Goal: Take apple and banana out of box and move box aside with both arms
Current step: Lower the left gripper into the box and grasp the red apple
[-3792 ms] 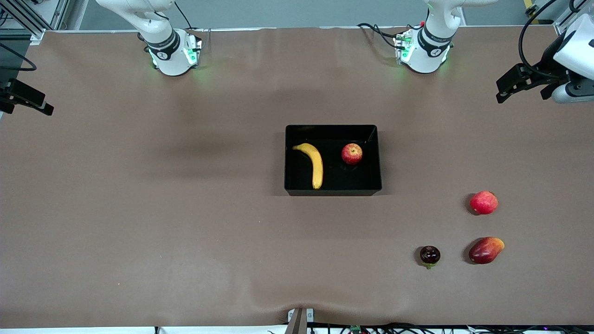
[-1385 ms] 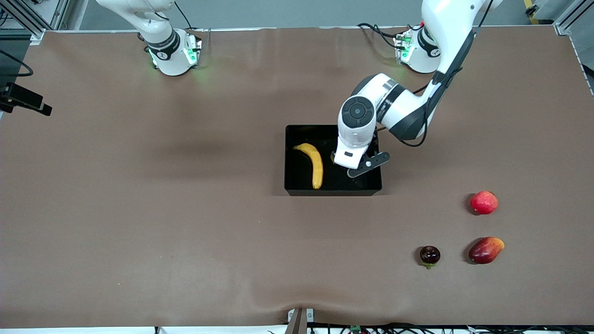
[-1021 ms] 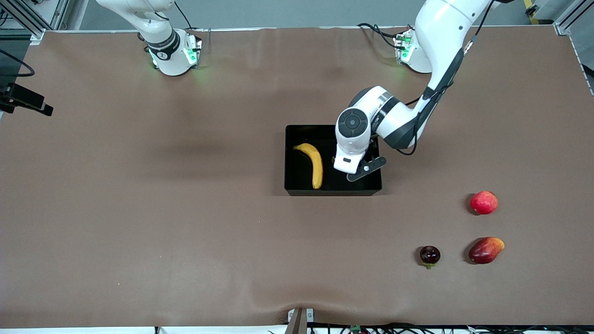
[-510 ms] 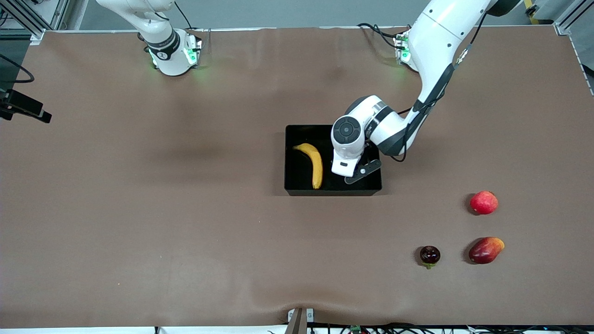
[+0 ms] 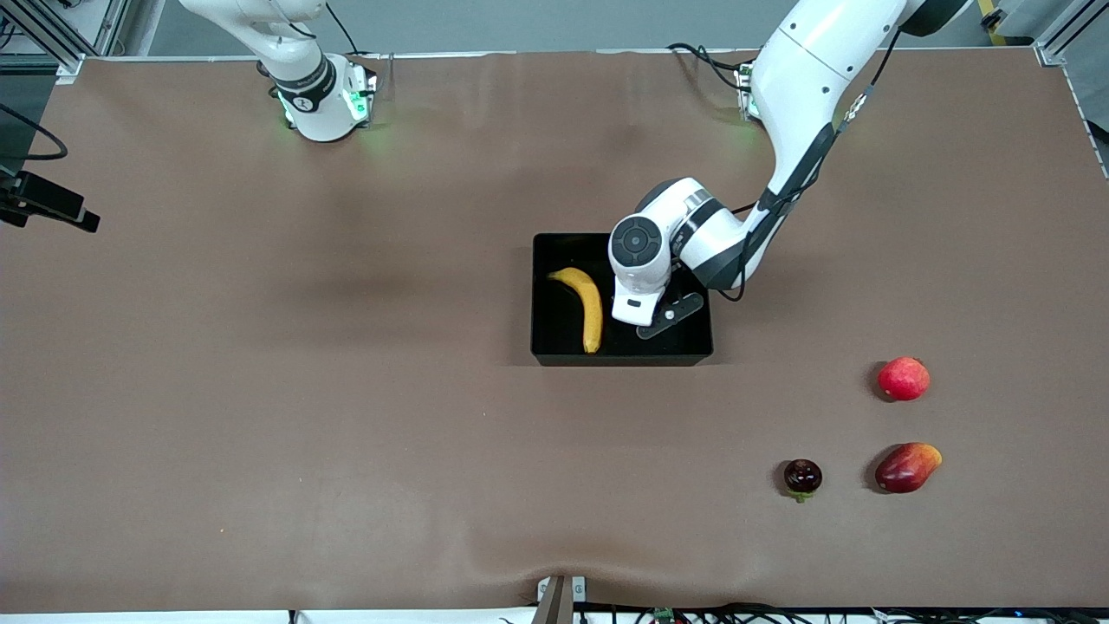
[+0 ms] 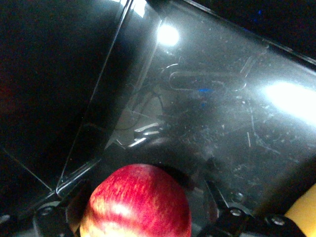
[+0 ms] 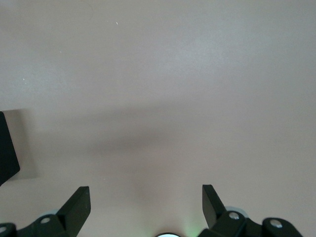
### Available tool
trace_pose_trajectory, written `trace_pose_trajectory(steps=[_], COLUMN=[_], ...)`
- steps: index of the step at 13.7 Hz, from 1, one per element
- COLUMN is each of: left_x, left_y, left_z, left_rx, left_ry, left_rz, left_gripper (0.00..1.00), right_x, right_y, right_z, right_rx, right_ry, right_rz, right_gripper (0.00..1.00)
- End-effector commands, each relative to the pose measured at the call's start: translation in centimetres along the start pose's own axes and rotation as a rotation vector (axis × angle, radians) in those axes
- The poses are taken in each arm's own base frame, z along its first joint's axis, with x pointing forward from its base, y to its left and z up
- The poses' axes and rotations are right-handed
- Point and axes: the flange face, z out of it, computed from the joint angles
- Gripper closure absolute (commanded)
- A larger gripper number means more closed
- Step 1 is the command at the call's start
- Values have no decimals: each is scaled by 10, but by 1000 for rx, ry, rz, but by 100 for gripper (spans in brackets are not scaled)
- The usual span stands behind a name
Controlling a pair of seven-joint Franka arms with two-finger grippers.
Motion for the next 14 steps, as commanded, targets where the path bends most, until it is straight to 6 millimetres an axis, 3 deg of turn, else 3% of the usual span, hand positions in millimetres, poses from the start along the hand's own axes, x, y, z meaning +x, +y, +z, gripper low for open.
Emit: trace_pose_trajectory(steps=[1,2,3,4,7,11,14], left_x=[-8,-7,-7,-6,7,31,76], left_y=[2,2,2,3,-4,-8,-33], left_z=[-4,-5,-8,-13,-49,-123,-166], left_rx=[-5,-8,-12,-20,-26,5,-43], left_ry=[28,25,28,32,61,76,48], left_rz=[-21,-27,-27,-27,-27,-1,28], left_gripper=[30,62,84,99,100,100,100], right_x=[2,2,2,1,-1,3,0], right_y=[-4,-9,-15,-25,-39,-43,-46], right_z=[-1,3,2,2,-1,7,8], right_rx=[-3,-3,-8,-33,-68,-52,-52], right_ry=[19,20,22,22,37,50,50], right_rz=[-15,-25,-35,-55,-84,-91,-97], right_gripper=[0,0,0,0,0,0,0])
